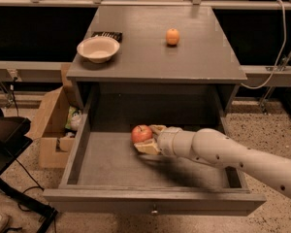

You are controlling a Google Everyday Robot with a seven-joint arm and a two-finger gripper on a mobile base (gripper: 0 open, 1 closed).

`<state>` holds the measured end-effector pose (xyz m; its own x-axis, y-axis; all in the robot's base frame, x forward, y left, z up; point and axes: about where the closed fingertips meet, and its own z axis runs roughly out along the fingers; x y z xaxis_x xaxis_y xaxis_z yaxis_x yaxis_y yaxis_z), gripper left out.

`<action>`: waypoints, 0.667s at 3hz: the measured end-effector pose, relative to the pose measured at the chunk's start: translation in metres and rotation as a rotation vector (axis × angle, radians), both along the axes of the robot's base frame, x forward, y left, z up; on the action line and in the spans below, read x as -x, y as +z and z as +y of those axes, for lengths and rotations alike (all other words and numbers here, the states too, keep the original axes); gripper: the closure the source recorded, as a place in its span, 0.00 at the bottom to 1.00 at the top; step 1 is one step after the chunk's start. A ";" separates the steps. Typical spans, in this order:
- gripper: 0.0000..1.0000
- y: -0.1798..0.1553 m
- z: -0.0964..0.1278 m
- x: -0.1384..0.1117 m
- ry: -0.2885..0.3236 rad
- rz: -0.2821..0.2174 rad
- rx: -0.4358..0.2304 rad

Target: Place apple into top drawer

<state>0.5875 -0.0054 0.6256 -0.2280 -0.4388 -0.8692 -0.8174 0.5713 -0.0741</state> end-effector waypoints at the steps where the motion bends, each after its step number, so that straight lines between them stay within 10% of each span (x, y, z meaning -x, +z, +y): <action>1: 0.00 0.000 0.003 0.000 0.004 0.001 -0.001; 2: 0.00 0.000 0.002 0.000 0.005 0.002 -0.003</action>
Offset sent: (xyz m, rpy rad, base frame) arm -0.0003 0.0015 -0.0002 0.0006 0.0005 0.0025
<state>0.5870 -0.0030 0.6253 -0.2272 -0.4376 -0.8700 -0.8204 0.5673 -0.0711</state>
